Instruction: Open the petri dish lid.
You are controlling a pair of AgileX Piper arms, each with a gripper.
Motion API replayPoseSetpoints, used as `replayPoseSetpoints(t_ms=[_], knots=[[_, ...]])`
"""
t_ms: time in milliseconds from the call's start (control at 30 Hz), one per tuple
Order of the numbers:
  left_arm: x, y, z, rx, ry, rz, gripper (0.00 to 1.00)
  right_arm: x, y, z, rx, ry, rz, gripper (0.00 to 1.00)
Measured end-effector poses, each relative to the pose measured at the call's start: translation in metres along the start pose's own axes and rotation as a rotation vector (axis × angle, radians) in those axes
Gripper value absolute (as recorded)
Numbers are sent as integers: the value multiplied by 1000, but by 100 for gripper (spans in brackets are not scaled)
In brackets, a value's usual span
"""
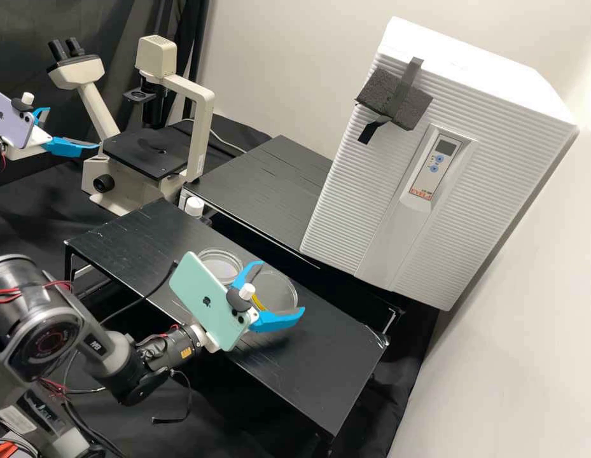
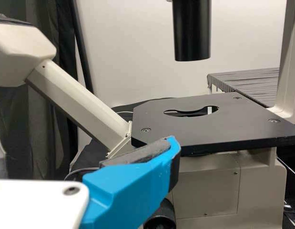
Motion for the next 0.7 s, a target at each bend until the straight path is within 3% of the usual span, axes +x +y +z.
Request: replayPoseSetpoints(t_ms=[133,167,367,700], knots=[[0,0,0,0,0,0,100,2,-1,6,-19,-32,-7,0],[0,0,0,0,0,0,100,2,-2,6,-27,-35,-10,100],[0,0,0,0,0,0,100,2,-4,5,-72,-27,-21,100],[0,0,0,0,0,0,100,2,-7,3,-74,-17,-34,100]])
